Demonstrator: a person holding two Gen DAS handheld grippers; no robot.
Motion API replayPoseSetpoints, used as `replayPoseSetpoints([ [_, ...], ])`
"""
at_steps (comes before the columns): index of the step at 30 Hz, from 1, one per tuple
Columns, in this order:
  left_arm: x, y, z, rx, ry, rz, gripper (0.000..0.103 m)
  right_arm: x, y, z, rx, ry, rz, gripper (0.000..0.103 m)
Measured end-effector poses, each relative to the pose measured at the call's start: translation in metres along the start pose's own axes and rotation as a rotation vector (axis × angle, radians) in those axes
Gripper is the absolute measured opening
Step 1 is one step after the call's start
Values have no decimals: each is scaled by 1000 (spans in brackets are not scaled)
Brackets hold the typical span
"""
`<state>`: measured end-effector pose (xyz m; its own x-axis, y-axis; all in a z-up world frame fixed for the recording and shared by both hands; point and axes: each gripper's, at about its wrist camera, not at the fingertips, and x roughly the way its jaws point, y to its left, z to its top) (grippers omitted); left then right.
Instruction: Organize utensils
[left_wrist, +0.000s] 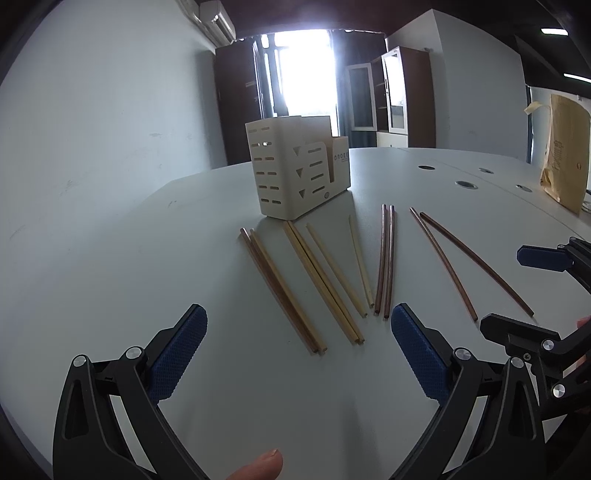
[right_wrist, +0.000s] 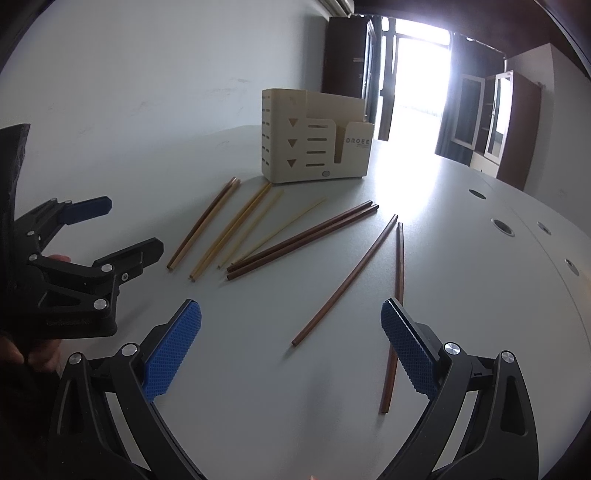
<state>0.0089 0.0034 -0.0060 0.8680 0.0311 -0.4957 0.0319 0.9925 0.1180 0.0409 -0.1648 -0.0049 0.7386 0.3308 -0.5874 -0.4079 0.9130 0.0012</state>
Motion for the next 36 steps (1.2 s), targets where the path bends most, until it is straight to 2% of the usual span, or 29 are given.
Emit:
replayPoseSetpoints([
  [36, 1, -1, 1, -8, 5, -12, 97, -3, -2, -4, 15, 8, -25, 99],
])
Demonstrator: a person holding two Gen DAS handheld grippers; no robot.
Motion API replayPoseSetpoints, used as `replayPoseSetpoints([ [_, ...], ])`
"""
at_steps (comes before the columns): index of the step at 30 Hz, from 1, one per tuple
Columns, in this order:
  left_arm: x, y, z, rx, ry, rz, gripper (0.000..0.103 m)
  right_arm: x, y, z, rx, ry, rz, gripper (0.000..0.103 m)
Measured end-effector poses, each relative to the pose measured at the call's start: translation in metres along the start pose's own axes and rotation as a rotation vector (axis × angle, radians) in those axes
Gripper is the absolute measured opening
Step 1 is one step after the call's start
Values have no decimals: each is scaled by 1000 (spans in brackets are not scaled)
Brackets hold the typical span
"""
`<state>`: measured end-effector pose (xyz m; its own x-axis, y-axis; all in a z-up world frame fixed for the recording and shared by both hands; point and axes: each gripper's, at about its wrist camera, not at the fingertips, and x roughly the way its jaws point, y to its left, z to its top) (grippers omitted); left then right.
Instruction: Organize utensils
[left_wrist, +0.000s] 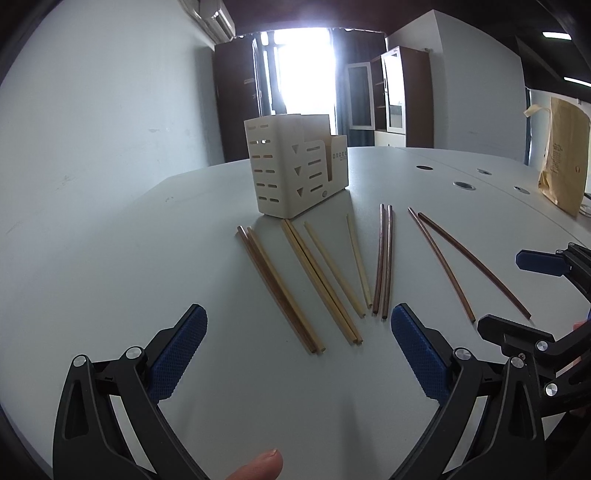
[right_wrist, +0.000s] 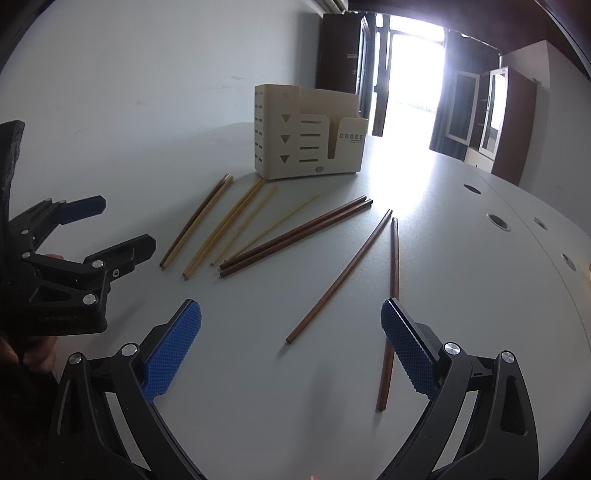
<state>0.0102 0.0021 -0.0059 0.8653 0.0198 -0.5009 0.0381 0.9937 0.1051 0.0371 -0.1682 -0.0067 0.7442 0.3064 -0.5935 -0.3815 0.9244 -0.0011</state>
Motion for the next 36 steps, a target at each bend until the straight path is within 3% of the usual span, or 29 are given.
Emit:
replayPoseSetpoints([
  [27, 5, 8, 3, -19, 34, -25, 97, 3, -1, 5, 3, 6, -33, 99],
  [36, 26, 35, 22, -67, 115, -56, 97, 24, -4, 48, 23, 65, -14, 99],
])
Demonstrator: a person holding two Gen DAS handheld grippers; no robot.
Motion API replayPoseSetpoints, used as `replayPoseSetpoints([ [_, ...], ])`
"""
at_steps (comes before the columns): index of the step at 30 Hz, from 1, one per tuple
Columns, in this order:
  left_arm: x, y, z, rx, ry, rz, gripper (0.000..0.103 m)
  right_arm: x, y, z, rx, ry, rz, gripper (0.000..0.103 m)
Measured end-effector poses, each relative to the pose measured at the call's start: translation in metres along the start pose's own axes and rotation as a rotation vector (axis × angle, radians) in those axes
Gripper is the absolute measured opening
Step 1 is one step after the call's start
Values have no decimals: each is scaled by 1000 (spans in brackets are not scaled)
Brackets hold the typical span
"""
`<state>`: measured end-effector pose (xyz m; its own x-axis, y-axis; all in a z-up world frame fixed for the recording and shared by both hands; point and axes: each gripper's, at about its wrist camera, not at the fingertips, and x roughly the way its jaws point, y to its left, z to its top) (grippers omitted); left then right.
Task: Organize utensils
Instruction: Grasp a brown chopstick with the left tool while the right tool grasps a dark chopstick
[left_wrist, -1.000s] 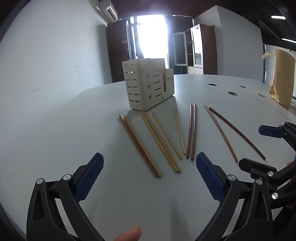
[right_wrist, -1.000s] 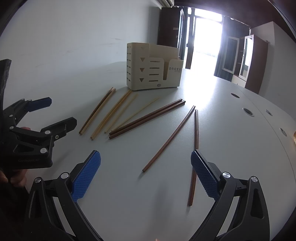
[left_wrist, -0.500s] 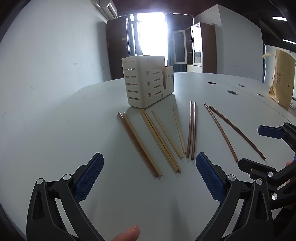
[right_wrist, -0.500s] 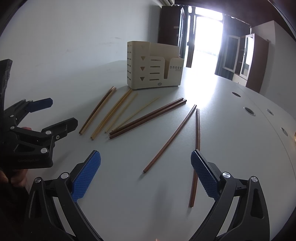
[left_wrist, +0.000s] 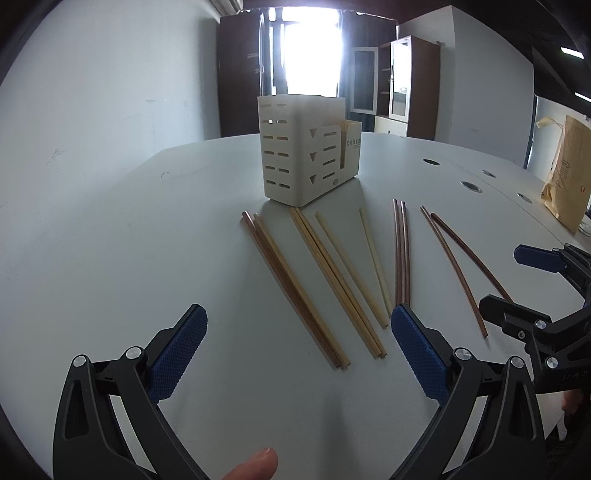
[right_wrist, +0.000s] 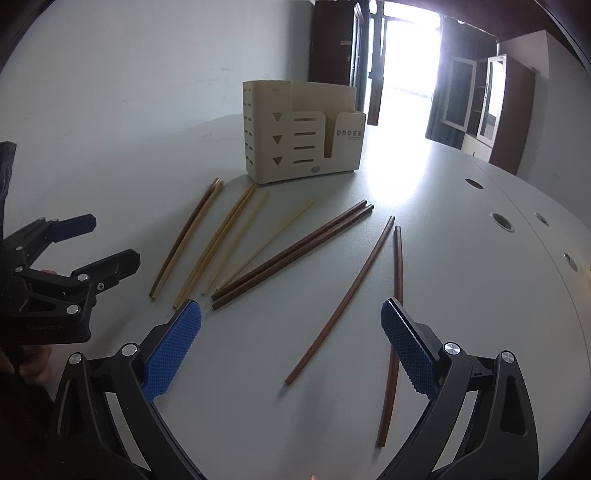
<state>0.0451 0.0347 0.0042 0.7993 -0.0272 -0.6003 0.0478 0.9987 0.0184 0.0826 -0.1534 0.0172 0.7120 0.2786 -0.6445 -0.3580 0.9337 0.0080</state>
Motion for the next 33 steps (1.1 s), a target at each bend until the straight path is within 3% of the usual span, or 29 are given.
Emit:
replayPoseSetpoints([
  [7, 24, 22, 35, 33, 84, -15, 97, 9, -16, 36, -10, 6, -48, 99],
  [17, 119, 72, 61, -61, 315, -19, 96, 57, -85, 68, -6, 147, -74, 99],
  [21, 138, 84, 81, -115, 294, -50, 87, 83, -110, 71, -4, 199, -101, 99],
  [23, 146, 84, 90, -111, 294, -57, 78, 94, -121, 71, 16, 221, -91, 99],
  [25, 155, 84, 95, -92, 305, -42, 71, 105, -130, 70, 34, 250, -84, 88],
  [27, 166, 85, 95, -77, 324, -20, 64, 116, -136, 67, 49, 284, -75, 68],
  [33, 187, 87, 95, -98, 370, -37, 50, 138, -142, 58, 70, 358, -42, 60],
])
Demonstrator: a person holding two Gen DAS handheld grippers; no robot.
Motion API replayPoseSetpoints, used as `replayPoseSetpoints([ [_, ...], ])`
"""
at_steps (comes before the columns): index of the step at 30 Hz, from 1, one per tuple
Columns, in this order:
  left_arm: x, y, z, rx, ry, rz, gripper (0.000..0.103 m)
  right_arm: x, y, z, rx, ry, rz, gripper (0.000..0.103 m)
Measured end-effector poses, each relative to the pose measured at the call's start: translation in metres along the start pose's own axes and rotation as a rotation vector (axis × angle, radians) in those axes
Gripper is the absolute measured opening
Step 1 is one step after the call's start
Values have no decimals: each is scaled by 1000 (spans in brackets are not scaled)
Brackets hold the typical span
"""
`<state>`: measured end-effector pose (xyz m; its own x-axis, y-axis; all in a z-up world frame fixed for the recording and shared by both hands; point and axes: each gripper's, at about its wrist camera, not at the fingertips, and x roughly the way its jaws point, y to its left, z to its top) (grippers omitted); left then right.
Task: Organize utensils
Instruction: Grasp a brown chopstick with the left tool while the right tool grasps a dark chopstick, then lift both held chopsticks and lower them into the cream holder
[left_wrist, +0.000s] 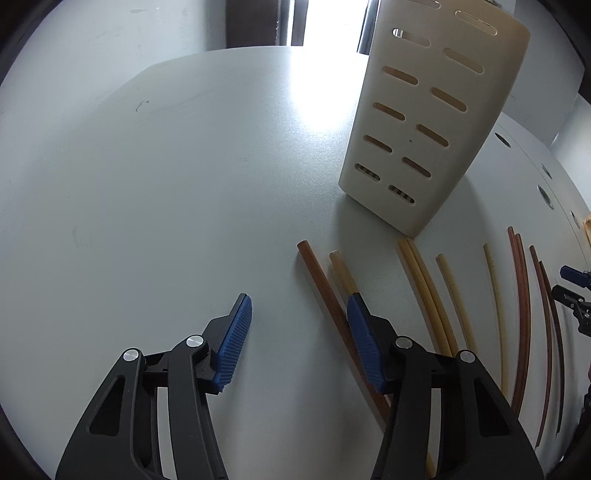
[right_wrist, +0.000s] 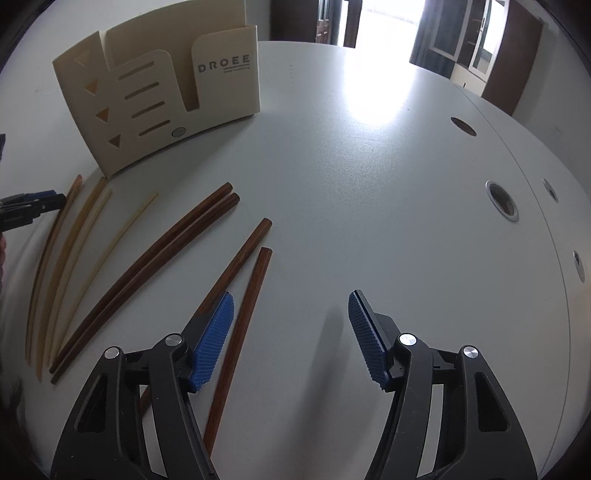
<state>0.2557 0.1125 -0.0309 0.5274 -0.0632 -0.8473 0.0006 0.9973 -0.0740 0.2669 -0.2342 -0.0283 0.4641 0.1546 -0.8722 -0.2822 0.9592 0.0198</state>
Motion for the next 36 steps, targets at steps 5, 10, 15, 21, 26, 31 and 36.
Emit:
replayPoseSetpoints([
  [5, 0, -7, 0, 32, -9, 12, 44, 3, 1, 2, -6, 18, 18, 52],
  [10, -6, -8, 7, 44, -9, 0, 26, 6, -2, 8, -12, 33, 28, 39],
  [15, -2, 3, 16, 27, 8, -26, 11, 9, 0, 20, -41, 71, 35, 17],
  [21, 6, 4, 30, 50, 31, -49, 7, 12, 7, 26, -49, 67, 62, 8],
  [26, 0, 20, 38, 9, 21, -68, 7, 10, 8, 25, -14, 48, 90, 8],
  [31, -41, 33, 48, -8, -107, -85, 7, -14, 6, 34, 14, -41, 106, 8],
  [36, -80, 33, 56, -2, -215, -101, 7, -41, 18, 48, -17, -117, 117, 8],
])
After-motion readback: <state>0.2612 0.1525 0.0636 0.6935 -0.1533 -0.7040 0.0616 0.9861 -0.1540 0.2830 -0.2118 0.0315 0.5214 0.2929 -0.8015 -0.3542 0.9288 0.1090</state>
